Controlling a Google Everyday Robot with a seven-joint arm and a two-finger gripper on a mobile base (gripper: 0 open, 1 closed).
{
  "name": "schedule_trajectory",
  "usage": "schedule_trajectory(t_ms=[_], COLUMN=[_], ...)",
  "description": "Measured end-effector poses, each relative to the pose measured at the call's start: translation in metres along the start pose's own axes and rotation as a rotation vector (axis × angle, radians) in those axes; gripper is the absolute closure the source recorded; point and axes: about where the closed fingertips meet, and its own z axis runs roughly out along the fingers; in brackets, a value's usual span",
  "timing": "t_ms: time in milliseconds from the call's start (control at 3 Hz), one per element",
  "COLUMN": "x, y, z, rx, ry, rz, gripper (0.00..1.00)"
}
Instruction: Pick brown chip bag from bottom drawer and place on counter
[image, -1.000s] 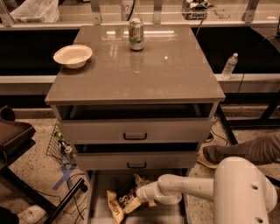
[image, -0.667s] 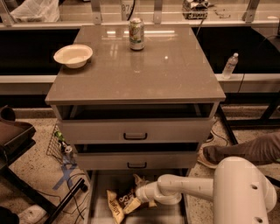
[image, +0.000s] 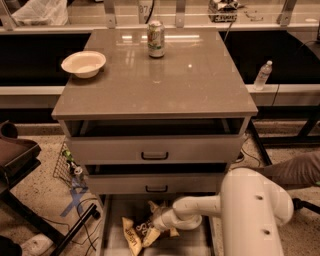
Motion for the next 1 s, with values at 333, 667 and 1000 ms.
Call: schedule_trajectory(t_ms=[333, 667, 1000], x=[0.014, 0.026, 0.026], y=[0.004, 0.006, 0.008], z=[0.016, 0.031, 0.033], rx=[-0.036, -0.056, -0.06], ry=[0.053, 0.09, 0.091], rz=[-0.058, -0.082, -0.083], gripper=[0.0, 0.18, 0.41])
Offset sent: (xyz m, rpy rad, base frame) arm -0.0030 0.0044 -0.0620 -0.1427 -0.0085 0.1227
